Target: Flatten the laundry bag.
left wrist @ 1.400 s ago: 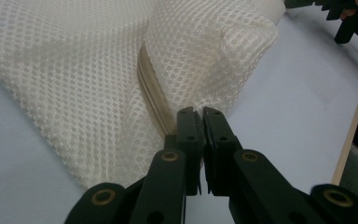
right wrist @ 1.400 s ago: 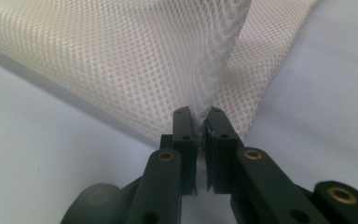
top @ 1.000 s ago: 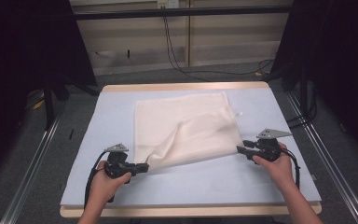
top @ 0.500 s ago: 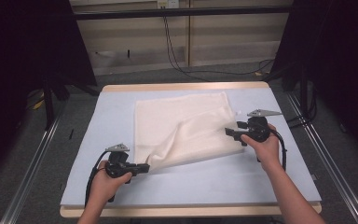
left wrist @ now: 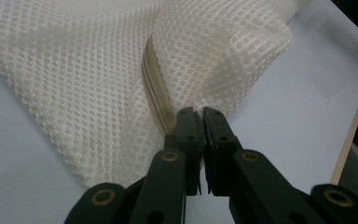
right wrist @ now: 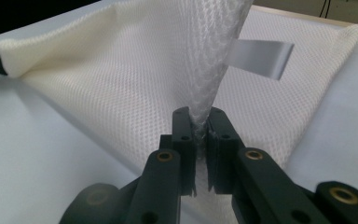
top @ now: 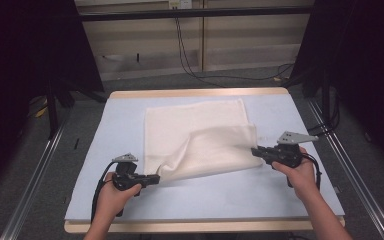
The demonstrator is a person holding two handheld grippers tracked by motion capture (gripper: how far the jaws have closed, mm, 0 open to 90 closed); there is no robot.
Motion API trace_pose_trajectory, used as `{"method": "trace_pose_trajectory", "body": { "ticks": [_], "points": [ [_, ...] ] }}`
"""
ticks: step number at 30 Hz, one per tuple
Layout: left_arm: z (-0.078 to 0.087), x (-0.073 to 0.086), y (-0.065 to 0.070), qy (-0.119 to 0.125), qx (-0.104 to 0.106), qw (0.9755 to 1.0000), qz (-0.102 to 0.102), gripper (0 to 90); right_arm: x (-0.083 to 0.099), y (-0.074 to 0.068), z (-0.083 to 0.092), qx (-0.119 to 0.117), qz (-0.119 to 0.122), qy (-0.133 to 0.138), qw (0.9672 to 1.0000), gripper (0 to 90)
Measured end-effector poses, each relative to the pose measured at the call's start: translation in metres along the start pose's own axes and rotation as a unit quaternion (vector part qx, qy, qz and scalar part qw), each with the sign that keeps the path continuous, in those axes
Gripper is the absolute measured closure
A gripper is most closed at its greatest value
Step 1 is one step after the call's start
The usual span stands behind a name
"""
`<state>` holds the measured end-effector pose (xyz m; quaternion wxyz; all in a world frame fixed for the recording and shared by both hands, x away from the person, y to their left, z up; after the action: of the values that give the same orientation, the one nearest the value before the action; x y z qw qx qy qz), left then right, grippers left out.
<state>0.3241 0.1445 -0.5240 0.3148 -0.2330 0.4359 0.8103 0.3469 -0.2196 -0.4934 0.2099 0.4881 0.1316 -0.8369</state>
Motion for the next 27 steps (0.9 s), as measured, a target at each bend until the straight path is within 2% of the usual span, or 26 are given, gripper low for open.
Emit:
{"method": "trace_pose_trajectory", "body": {
  "ticks": [1, 4, 15, 27],
  "points": [
    [0.001, -0.001, 0.000, 0.007, 0.000, 1.0000, 0.005, 86.2, 0.006, -0.001, 0.008, -0.004, 0.007, 0.001, 1.0000, 83.0],
    [0.006, -0.003, -0.001, 0.014, -0.005, 0.9999, 0.006, 86.2, 0.015, -0.002, 0.015, -0.010, 0.012, -0.002, 0.9999, 82.8],
    [0.019, -0.006, -0.004, 0.033, -0.006, 0.9993, 0.014, 85.8, 0.045, -0.001, 0.027, -0.028, 0.009, -0.019, 0.9994, 82.2],
    [0.025, -0.012, -0.004, 0.039, -0.011, 0.9992, 0.006, 85.1, 0.050, -0.006, 0.033, -0.043, 0.038, -0.026, 0.9980, 81.4]
  ]
}}
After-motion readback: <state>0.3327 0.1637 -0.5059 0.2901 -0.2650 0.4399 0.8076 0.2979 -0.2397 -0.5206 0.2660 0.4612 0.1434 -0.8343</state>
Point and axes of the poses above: each handheld gripper's, and its own axes: z roughly backward along the jaws, x roughly out of its underside, y roughly to its right, the point moved 9 cm from there along -z, roughly forward along the jaws, and after that the axes turned 14 degrees about x, right-handed, at the moved point
